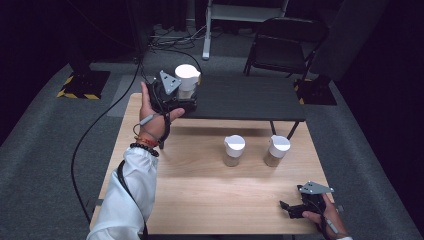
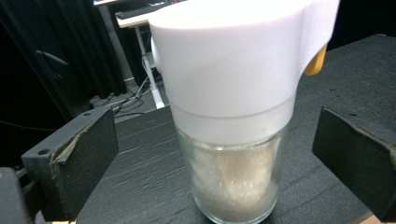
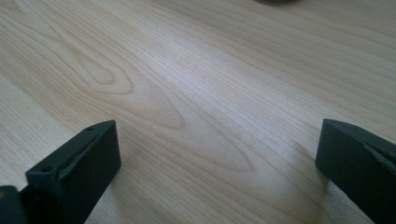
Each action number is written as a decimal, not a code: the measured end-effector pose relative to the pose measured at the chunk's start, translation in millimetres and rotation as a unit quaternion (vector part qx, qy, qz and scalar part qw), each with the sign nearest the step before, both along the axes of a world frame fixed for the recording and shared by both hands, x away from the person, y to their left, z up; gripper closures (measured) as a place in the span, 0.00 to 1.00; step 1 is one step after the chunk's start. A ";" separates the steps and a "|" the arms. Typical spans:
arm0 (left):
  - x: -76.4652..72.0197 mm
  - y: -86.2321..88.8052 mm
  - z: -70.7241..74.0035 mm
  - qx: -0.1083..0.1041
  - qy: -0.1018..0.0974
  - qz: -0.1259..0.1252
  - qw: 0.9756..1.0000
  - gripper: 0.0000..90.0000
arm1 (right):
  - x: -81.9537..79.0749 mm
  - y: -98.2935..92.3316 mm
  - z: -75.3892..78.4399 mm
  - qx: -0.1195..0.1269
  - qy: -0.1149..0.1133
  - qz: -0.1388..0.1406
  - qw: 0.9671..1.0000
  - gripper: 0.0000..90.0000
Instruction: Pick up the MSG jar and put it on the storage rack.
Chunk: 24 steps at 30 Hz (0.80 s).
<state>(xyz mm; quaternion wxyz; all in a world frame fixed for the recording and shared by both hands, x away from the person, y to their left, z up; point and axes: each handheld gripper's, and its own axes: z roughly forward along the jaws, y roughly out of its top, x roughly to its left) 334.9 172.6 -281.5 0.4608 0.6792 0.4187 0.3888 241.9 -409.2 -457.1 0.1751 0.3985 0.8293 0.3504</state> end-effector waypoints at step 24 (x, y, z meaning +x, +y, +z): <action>-34.0 2.7 -30.1 0.046 -0.027 -0.023 0.998 0.00 | -0.2 -0.2 0.0 0.000 0.000 0.003 1.000 0.00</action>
